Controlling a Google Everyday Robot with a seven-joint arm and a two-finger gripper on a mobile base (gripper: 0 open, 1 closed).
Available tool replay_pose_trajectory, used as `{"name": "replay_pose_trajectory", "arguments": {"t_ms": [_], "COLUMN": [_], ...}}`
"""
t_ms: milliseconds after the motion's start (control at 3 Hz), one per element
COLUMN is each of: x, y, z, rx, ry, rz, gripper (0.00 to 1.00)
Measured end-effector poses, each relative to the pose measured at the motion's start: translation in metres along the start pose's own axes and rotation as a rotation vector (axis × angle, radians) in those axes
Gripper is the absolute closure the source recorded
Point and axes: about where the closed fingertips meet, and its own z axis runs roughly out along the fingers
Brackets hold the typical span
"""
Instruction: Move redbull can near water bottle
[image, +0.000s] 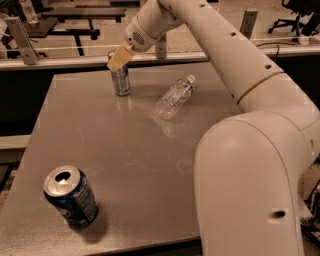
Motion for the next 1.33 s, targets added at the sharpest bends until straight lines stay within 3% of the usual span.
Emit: {"name": "replay_pose_trajectory", "arguments": {"t_ms": [333,1000,1333], "x": [0.004,0.024,0.045], "y": [0.003,0.006,0.013], "z": [-0.028,-0.071,-0.085], "rx": [0.004,0.044,0.064], "ry": [0.005,0.011,0.027], "rz": [0.001,0.022,0.041], "gripper": [0.99,1.00,1.00]}}
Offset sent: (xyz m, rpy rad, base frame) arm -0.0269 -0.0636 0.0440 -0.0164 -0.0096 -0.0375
